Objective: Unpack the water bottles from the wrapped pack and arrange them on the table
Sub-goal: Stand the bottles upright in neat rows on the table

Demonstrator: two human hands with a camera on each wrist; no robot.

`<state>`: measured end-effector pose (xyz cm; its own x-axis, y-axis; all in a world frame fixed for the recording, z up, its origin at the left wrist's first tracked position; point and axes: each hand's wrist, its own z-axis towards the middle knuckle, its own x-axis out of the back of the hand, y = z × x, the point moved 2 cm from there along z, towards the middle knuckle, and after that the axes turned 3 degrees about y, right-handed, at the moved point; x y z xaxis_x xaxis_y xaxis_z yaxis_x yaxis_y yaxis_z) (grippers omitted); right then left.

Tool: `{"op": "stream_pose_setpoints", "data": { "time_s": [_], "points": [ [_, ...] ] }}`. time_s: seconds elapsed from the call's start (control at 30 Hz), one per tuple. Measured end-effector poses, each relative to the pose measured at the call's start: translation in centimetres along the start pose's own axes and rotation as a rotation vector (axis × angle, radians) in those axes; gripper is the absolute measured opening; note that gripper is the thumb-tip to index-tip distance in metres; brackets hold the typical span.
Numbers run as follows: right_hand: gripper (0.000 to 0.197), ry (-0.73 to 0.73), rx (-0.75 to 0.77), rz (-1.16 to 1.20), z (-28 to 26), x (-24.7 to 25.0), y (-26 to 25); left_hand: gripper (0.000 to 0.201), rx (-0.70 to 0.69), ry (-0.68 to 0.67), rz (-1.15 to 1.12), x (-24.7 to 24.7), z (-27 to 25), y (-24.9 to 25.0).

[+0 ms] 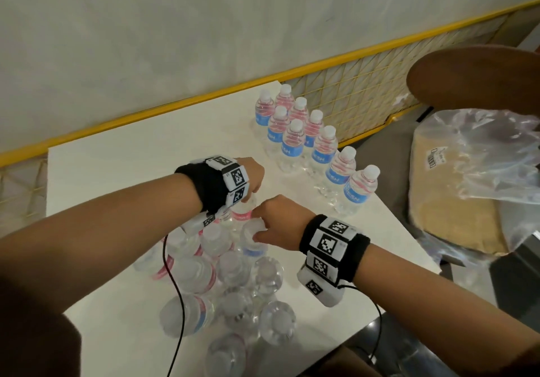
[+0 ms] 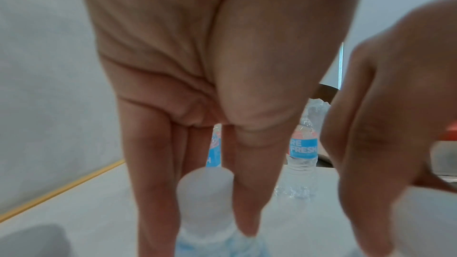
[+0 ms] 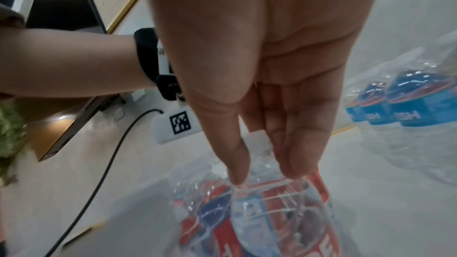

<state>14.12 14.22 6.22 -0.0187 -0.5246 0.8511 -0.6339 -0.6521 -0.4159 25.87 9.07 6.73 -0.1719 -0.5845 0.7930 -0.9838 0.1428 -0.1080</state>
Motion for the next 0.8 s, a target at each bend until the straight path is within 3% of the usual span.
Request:
{"op": "stream_pose_setpoints", "data": {
  "time_s": [0.03, 0.07, 0.13, 0.2, 0.3, 0.43, 0.6, 0.73, 0.8],
  "points": [
    [0.020, 0.022, -0.031, 0.008, -0.2, 0.3, 0.5, 0.030, -0.004, 0.018, 0.016, 0.3, 0.2, 0.2],
    [0.019, 0.042, -0.068, 0.017, -0.3, 0.7, 1.3, 0.030, -0.025, 0.044, 0.026, 0.5, 0.3, 0.4],
    [0.022, 0.086, -0.135, 0.031, -0.7, 1.6, 3.1, 0.003, -0.064, 0.046, 0.066, 1.4, 0.2, 1.0],
    [0.028, 0.124, -0.196, 0.026, -1.1, 2.7, 5.0, 0.013, -0.116, 0.083, 0.083, 2.1, 0.8, 1.7],
    [0.032, 0.151, -0.291, -0.015, -1.5, 4.3, 7.9, 0.009, -0.128, 0.137, 0.048, 3.4, 2.0, 2.9],
    [0.030, 0.165, -0.390, -0.049, -1.6, 5.7, 10.7, 0.031, -0.131, 0.178, -0.018, 5.2, 3.6, 4.0],
    [0.026, 0.221, -0.439, -0.038, -1.4, 6.0, 11.7, 0.033, -0.135, 0.287, -0.097, 7.0, 5.4, 4.8],
    [0.028, 0.209, -0.434, -0.032, -1.3, 6.3, 11.4, 0.052, -0.164, 0.261, -0.172, 6.9, 6.1, 4.4],
    [0.028, 0.196, -0.432, -0.042, -1.1, 6.2, 11.3, 0.050, -0.158, 0.284, -0.193, 6.8, 6.2, 4.4]
  ]
}}
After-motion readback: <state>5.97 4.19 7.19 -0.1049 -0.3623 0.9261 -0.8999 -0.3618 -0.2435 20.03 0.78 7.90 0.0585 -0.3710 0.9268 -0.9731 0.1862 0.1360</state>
